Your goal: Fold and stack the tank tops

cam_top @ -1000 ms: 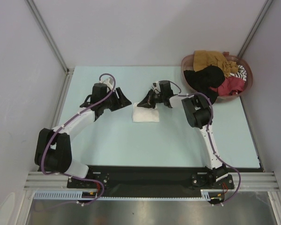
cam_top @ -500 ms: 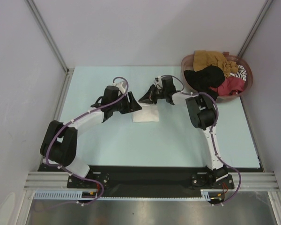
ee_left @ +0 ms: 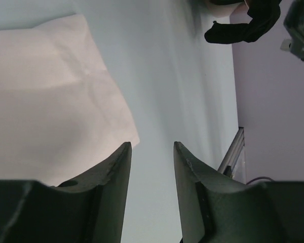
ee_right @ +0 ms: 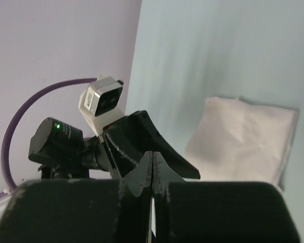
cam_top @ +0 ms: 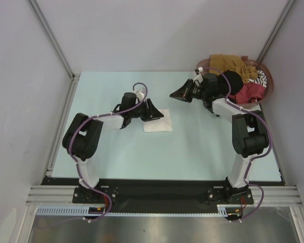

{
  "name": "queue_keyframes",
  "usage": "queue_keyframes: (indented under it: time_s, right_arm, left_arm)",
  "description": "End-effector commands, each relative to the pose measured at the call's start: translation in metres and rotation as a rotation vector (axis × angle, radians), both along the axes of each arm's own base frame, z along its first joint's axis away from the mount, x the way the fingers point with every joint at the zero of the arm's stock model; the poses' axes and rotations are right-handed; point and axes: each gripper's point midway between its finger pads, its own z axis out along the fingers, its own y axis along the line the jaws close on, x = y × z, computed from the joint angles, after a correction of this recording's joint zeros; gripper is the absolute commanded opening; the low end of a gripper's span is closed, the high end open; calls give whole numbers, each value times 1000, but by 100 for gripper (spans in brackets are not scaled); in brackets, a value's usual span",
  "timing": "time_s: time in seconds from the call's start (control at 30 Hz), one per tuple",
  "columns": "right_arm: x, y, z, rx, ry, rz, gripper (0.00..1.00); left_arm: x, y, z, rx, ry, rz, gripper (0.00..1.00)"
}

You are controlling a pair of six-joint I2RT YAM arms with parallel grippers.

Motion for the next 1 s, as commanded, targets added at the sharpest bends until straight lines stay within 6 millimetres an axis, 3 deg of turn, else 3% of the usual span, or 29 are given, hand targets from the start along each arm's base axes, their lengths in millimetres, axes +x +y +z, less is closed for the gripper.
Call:
queue_keyframes:
  time_s: [0.0, 0.13, 0.27, 0.43, 0.57, 0.7, 0.8, 0.83, 0.87, 0.97]
  right_arm:
    - [-12, -13, 8, -27, -62, -14, 0]
    - [-28, -16, 9, -30, -70, 3, 0]
    - [-36, -19, 9, -31, -77, 5, 0]
    - [-41, -21, 16, -20, -84, 17, 0]
    - [-45, -26, 15, -54, -77, -1, 1]
    - [-54, -33, -9, -174, -38, -39, 3]
    - [-68, -30, -26, -262, -40, -45, 5]
    - [-75, -32, -40, -316, 1, -56, 6]
    - [-85, -21, -44, -344, -3, -27, 7]
    - [-102, -22, -70, -473, 12, -29, 10]
  left_arm:
    - [9, -16, 10, -133, -1, -39, 43]
    - [15, -4, -32, -184, 67, 13, 39]
    - [16, -3, -50, -183, 106, 17, 38]
    - [17, 0, -32, -149, 78, 21, 40]
    - [16, 15, -21, 34, 26, 57, 44]
    - [9, 42, -14, 232, -3, 169, 55]
    - [-13, 59, -9, 361, -16, 215, 57]
    - [-17, 74, -7, 443, -24, 269, 57]
    - [-28, 70, -8, 484, -34, 247, 57]
    - [-53, 69, -14, 572, -34, 222, 56]
